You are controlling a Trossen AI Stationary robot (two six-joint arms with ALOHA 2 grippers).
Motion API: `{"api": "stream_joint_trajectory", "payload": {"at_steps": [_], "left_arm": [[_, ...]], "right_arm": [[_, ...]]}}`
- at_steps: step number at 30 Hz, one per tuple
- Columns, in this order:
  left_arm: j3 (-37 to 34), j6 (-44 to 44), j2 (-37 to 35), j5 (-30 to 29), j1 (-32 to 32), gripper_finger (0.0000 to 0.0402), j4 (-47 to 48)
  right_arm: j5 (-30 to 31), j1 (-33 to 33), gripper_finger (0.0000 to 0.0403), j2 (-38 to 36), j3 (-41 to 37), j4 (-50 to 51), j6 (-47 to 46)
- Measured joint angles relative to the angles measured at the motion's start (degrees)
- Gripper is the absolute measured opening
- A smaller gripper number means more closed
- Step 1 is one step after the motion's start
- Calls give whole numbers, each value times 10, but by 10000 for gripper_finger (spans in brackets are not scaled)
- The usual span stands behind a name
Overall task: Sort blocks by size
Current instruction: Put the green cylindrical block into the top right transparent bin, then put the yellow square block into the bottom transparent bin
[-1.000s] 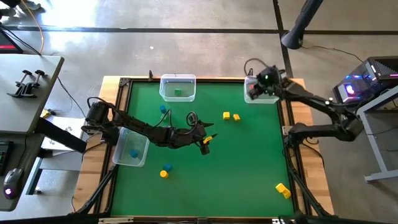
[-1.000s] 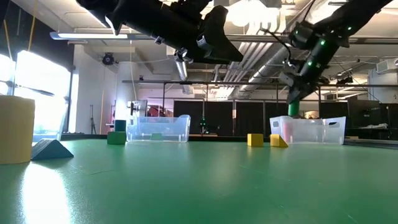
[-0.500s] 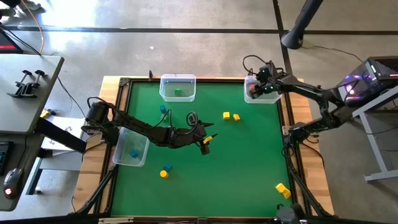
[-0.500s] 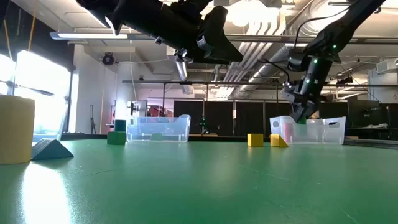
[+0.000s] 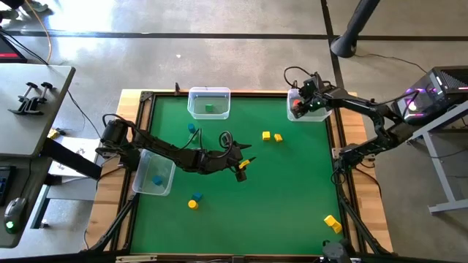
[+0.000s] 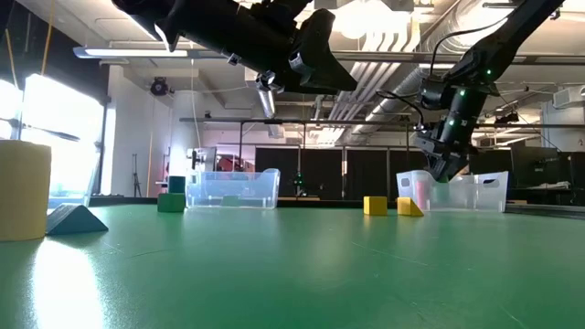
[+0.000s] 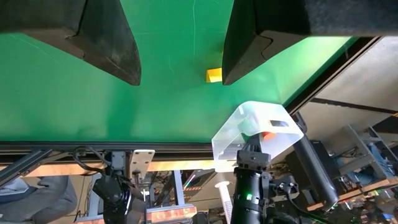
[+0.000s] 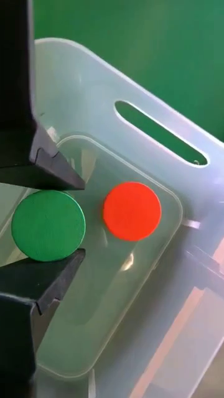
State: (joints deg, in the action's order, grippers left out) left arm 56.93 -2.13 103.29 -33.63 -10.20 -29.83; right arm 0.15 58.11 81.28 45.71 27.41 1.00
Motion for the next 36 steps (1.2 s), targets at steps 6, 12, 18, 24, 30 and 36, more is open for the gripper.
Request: {"api": "stream_joint_trajectory", "payload": {"at_steps": [6, 12, 18, 24, 30, 36], "left_arm": [[0, 0, 0, 0, 0, 210, 0], [0, 0, 0, 0, 0, 210, 0], [0, 0, 0, 0, 0, 210, 0], [0, 4, 0, 0, 0, 210, 0], [0, 4, 0, 0, -5, 210, 0], [0, 1, 0, 0, -12, 210, 0]], "right_arm": [[-14, 0, 180, 0, 0, 5, 5], [-32, 0, 193, 0, 0, 5, 20], [19, 0, 194, -40, 0, 7, 20], [30, -16, 195, -133, 0, 46, 4], [33, -105, 195, -231, 0, 118, -43], [44, -268, 195, -299, 0, 176, -136]]}}
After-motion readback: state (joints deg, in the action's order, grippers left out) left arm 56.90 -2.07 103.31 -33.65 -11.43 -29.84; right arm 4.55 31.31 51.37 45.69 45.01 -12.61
